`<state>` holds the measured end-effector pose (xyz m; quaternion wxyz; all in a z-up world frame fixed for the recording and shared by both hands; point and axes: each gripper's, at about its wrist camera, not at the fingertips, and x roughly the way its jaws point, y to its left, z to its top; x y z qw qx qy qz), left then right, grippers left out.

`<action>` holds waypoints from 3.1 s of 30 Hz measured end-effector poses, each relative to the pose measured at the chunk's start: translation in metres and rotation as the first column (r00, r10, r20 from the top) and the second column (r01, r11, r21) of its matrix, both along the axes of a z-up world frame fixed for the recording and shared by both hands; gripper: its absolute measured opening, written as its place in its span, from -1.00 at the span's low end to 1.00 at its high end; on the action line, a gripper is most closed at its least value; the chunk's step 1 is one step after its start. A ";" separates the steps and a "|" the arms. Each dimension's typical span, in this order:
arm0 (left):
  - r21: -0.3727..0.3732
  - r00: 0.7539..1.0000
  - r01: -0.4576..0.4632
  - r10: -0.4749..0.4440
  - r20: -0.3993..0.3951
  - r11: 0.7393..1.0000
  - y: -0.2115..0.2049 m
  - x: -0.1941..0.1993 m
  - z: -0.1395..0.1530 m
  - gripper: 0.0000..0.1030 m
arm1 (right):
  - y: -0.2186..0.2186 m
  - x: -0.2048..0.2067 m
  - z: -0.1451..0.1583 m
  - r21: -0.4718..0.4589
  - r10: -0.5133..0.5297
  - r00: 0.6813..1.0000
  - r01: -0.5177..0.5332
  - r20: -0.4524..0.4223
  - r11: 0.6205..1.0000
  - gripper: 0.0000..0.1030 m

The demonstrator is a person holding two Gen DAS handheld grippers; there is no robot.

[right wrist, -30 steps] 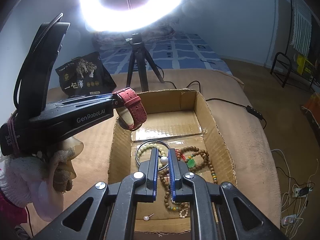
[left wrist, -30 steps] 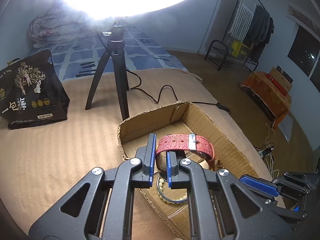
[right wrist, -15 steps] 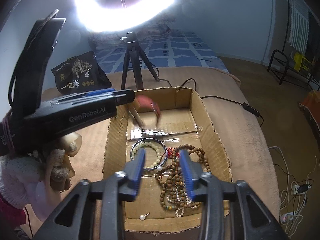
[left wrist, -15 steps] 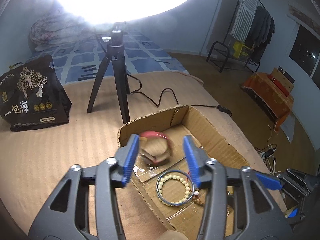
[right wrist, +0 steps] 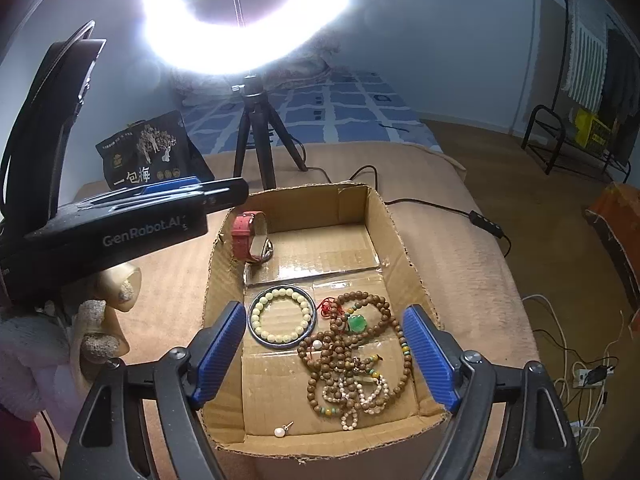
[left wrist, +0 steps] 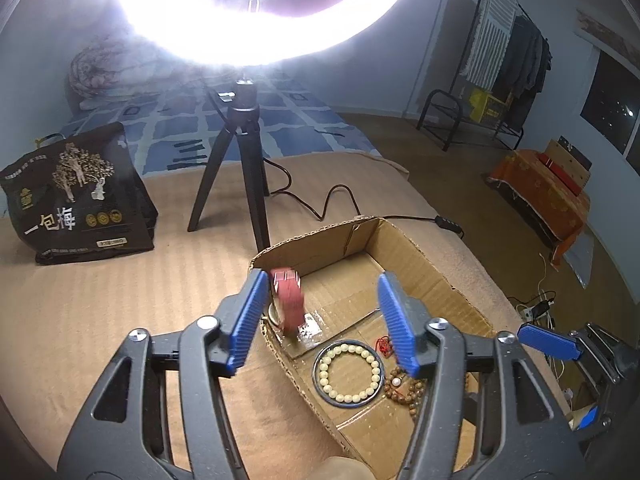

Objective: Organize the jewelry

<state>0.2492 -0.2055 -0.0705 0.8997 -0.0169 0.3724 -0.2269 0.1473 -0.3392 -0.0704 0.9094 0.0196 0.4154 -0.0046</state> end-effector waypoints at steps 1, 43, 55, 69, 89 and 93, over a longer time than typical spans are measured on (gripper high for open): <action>0.001 1.000 -0.001 0.001 0.003 1.000 0.001 -0.002 0.002 0.17 | 0.000 -0.001 0.001 -0.002 -0.001 1.000 0.001 0.003 1.000 0.64; 0.067 0.988 -0.065 0.055 0.141 0.996 0.080 -0.170 0.059 0.61 | 0.020 -0.103 0.074 -0.040 -0.051 0.979 0.060 0.197 0.997 0.99; 0.051 0.980 -0.124 0.114 0.162 0.991 0.095 -0.186 0.075 0.98 | 0.034 -0.110 0.075 -0.072 -0.052 0.975 0.069 0.216 0.995 0.99; 0.122 0.976 -0.129 0.105 0.188 0.984 0.086 -0.193 0.071 0.98 | 0.033 -0.107 0.072 -0.075 -0.074 0.974 0.092 0.215 0.993 0.99; 0.112 0.973 -0.151 0.127 0.192 0.982 0.091 -0.195 0.076 0.99 | 0.028 -0.106 0.069 -0.078 -0.088 0.975 0.106 0.206 0.991 0.99; 0.110 0.972 -0.157 0.134 0.195 0.981 0.091 -0.196 0.078 0.99 | 0.029 -0.106 0.068 -0.077 -0.087 0.976 0.104 0.201 0.992 0.99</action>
